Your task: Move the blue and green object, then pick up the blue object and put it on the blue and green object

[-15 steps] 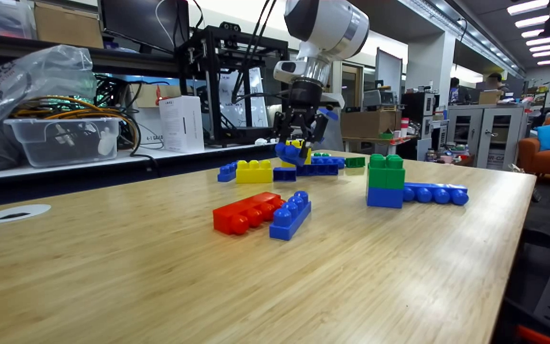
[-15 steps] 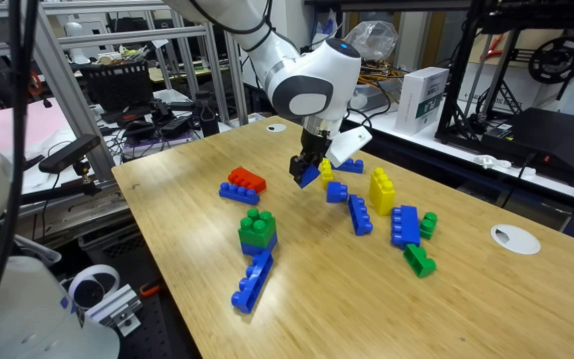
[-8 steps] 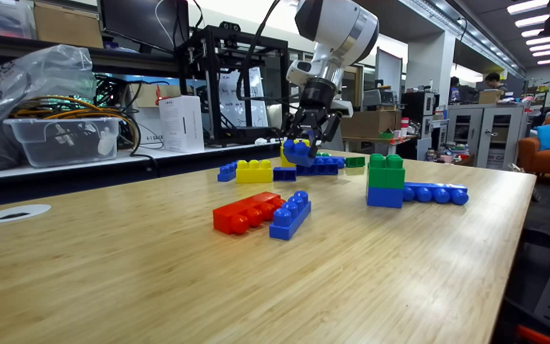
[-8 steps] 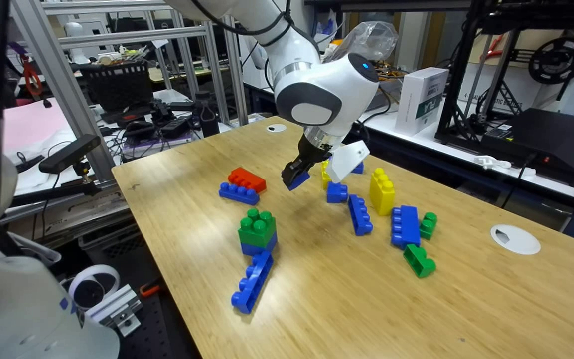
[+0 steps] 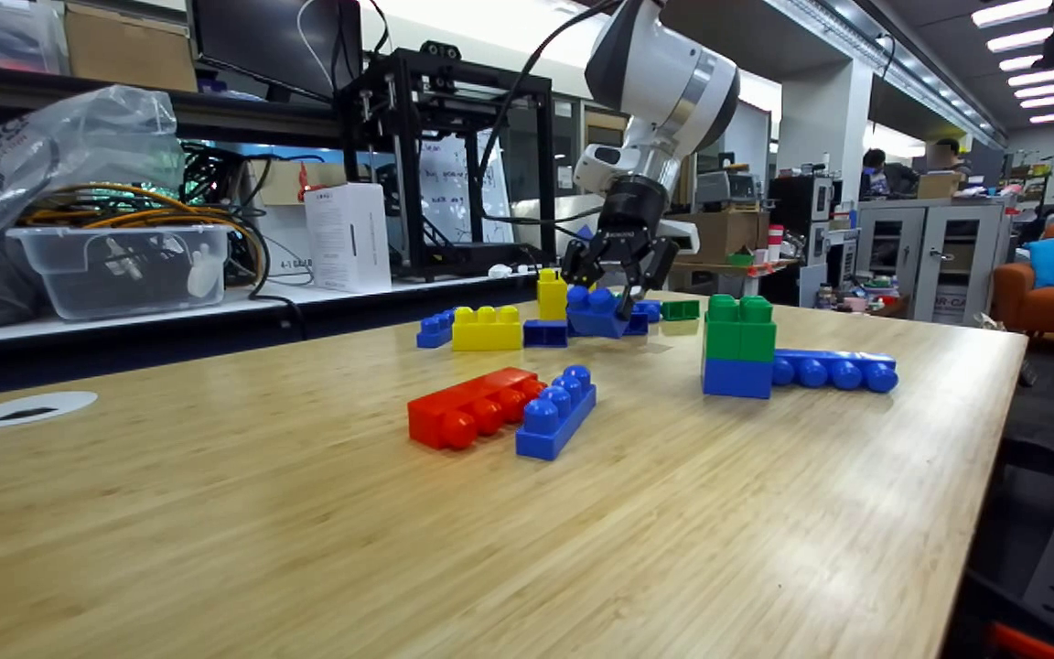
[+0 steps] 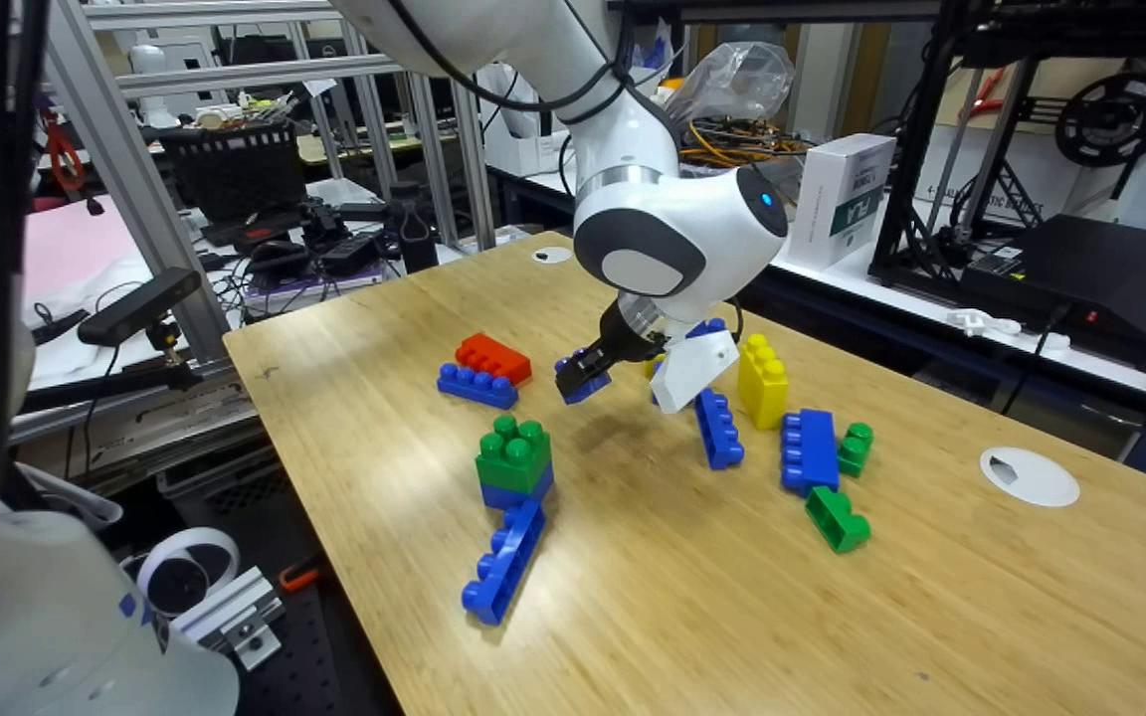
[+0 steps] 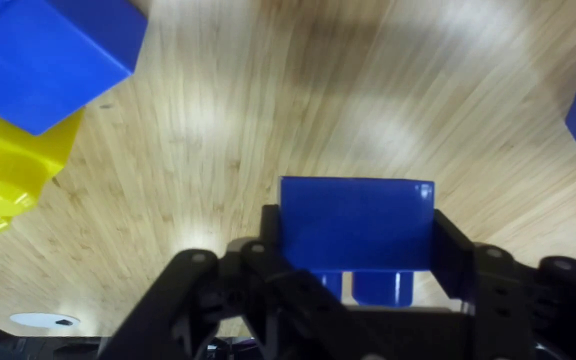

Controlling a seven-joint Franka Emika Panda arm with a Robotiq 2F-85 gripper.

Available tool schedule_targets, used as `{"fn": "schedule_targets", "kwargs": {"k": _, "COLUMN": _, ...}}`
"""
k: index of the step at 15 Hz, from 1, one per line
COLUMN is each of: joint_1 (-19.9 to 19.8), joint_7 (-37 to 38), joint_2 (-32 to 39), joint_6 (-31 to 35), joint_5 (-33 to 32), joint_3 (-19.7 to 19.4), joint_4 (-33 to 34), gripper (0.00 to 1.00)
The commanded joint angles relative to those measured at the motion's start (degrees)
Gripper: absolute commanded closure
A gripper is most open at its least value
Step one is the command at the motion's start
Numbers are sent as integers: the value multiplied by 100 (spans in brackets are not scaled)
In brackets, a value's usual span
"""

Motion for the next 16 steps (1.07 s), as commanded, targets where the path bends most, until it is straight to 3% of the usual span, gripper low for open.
{"fn": "schedule_targets", "kwargs": {"k": 1, "joint_1": 15, "joint_7": -234, "joint_2": 292, "joint_6": -221, "joint_5": 234, "joint_3": -92, "joint_4": 243, "gripper": 55}}
{"fn": "schedule_targets", "kwargs": {"k": 16, "joint_1": -173, "joint_7": -918, "joint_2": 1152, "joint_6": -782, "joint_5": 970, "joint_3": -161, "joint_4": 757, "gripper": 55}}
